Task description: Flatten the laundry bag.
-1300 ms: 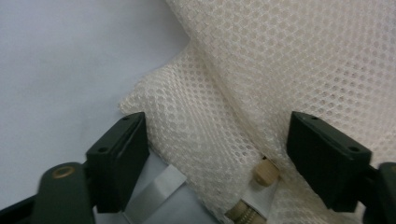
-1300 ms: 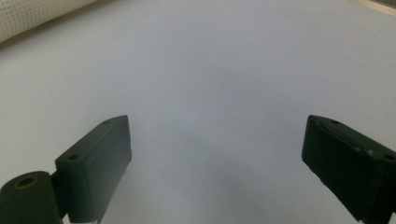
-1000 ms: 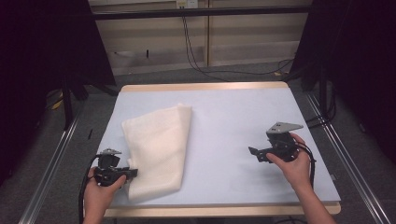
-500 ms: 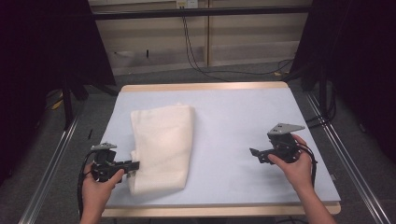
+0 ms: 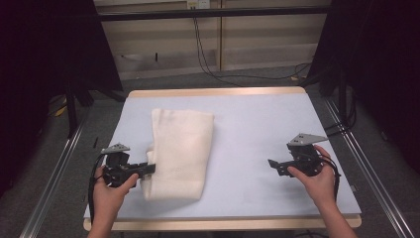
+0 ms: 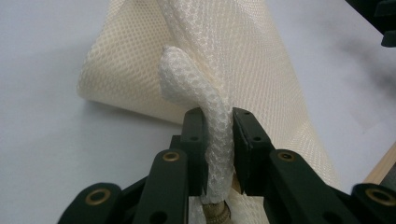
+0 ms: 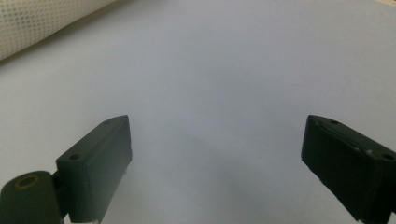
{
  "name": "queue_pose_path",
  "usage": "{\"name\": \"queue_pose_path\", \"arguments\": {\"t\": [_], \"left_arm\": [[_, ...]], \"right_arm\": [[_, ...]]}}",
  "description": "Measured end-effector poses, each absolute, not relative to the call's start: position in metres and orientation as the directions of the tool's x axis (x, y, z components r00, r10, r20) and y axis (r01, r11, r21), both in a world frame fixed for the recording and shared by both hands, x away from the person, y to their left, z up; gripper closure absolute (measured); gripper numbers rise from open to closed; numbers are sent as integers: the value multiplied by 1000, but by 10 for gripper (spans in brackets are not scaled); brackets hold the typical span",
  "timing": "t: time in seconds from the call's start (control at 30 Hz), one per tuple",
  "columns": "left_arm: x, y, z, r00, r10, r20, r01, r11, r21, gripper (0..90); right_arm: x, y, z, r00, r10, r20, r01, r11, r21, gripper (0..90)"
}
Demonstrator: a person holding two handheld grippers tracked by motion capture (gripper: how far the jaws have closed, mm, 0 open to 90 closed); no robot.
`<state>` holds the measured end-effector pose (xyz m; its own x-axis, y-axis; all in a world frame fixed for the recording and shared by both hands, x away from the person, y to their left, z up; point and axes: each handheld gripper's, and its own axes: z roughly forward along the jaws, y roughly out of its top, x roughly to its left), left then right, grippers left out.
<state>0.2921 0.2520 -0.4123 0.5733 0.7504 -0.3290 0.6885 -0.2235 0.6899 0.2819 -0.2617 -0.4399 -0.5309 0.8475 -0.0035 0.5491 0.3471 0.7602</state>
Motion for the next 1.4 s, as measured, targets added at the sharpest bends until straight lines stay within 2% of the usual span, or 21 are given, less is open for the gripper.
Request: {"name": "queue_pose_path", "arguments": {"t": [0.37, 1.4], "left_arm": [[297, 237, -409, 601, 712, -363, 678, -215, 703, 757], [313, 180, -405, 664, 656, -358, 643, -257, 721, 755]], "right_arm": [[273, -269, -438, -517, 856, -6, 533, 328, 780, 92], [270, -270, -437, -516, 856, 9, 536, 315, 783, 91]]}}
